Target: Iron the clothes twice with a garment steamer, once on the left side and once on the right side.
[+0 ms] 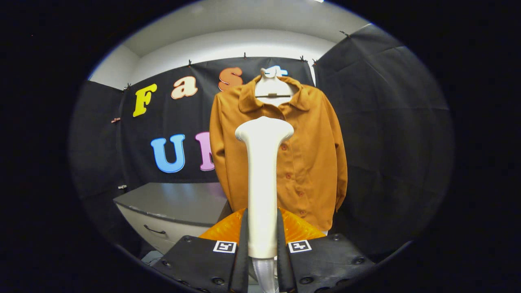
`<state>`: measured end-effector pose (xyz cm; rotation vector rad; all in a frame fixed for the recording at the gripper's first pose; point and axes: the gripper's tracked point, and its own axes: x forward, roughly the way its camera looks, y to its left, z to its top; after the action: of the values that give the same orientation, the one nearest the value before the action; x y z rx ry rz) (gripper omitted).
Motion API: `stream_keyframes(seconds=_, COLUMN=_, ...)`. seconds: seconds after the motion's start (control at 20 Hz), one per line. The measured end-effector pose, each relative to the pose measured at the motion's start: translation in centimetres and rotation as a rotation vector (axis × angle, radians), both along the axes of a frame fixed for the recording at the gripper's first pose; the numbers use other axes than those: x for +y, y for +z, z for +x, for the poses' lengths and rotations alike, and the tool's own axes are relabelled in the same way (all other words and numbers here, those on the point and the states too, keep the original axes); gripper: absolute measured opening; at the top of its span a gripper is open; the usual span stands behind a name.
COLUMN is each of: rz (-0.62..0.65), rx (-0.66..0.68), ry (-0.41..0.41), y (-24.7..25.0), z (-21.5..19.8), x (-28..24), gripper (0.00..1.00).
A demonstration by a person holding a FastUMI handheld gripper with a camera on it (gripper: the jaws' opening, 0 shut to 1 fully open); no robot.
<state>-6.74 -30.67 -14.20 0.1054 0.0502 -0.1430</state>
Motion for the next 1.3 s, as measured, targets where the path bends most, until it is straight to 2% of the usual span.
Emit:
stream_keyframes(seconds=0.35, rz=-0.043, rx=-0.215, ry=-0.026, y=11.2, z=2.4, x=-3.6, gripper=0.31)
stream_keyframes(seconds=0.6, rz=-0.077, rx=-0.291, ry=-0.074, y=14.4, z=4.8, x=-7.9, gripper=0.31)
stream_keyframes(seconds=0.95, rz=-0.049, rx=-0.189, ry=-0.113, y=9.1, z=10.1, x=-13.3, gripper=0.31)
stream_keyframes(seconds=1.3, rz=-0.005, rx=-0.100, ry=-0.097, y=3.1, z=12.2, x=-14.5, gripper=0.32)
